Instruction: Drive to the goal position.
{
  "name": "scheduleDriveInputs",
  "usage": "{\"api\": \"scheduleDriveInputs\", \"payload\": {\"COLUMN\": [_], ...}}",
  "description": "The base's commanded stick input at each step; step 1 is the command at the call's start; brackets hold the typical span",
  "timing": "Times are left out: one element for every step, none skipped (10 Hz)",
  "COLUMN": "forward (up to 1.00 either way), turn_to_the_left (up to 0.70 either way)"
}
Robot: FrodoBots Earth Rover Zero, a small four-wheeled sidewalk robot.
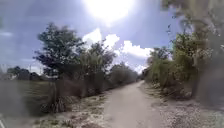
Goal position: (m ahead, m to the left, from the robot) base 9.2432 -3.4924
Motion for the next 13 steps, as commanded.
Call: {"api": "scheduleDriveInputs", "payload": {"forward": [0.70,0.70,0.70,0.70,0.70,0.70,0.70,0.70,0.70,0.70,0.70,0.70,0.70], "turn_to_the_left": [-0.17,0.00,0.00,0.00,0.00,0.00,0.00,0.00,0.00,0.00,0.00,0.00,0.00]}}
